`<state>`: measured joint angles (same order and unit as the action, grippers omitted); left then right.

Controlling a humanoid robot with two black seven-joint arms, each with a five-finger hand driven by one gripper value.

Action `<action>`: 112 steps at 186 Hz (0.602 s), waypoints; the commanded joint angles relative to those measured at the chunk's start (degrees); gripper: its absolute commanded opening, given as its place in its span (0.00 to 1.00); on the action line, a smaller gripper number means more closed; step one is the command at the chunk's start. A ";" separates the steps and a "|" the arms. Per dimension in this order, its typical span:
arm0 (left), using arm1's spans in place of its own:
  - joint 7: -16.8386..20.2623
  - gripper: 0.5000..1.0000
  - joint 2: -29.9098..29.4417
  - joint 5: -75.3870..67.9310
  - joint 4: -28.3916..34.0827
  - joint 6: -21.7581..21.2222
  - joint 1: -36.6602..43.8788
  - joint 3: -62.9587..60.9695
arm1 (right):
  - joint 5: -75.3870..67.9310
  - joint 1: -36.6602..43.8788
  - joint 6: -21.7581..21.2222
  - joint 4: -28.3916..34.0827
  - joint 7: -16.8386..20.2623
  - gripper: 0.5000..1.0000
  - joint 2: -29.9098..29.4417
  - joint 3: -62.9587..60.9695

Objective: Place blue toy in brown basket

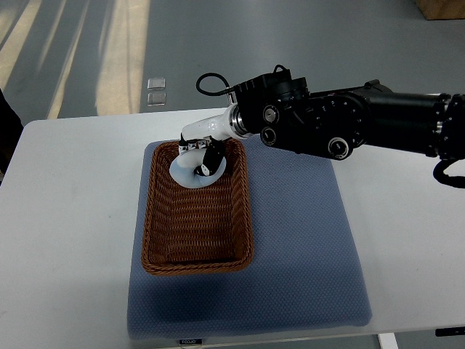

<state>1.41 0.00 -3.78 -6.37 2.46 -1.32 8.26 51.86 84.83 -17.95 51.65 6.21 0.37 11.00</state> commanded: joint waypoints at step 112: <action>-0.01 1.00 0.00 0.00 0.04 0.00 0.00 0.00 | -0.97 -2.39 1.69 -1.20 -0.15 0.83 -0.37 -0.19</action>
<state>1.41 0.00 -3.78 -6.37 2.46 -1.33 8.26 50.98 82.45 -16.06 50.38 6.07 0.00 10.83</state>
